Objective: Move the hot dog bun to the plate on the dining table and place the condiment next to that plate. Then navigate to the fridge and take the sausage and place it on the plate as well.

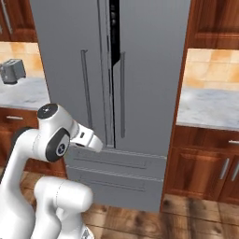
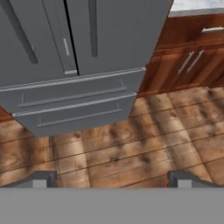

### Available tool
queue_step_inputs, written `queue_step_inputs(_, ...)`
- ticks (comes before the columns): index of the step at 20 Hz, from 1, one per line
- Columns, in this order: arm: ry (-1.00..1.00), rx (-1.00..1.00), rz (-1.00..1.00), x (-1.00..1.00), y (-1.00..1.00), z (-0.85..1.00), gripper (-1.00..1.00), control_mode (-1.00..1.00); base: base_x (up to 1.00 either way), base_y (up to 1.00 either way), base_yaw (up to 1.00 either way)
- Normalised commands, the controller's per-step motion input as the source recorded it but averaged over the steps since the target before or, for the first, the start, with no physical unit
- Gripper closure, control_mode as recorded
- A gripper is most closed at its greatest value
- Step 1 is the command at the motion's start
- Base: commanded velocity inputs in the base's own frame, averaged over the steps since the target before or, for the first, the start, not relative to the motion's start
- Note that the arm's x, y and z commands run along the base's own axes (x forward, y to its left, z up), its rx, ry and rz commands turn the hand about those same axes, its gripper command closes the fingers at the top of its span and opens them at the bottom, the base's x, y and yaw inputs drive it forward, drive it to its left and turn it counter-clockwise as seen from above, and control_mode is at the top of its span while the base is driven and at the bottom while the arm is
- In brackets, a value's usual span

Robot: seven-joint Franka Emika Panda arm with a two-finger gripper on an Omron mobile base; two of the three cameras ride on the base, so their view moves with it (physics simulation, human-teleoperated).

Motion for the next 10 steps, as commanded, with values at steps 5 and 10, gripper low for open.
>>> queue_step_inputs(5,0.00,0.00,0.00,0.00,0.00,0.00,-1.00,1.00,0.48,-0.08,0.00)
queue_step_inputs(10,0.00,0.00,0.00,0.00,0.00,0.00,-1.00,1.00,0.44,-0.11,0.00)
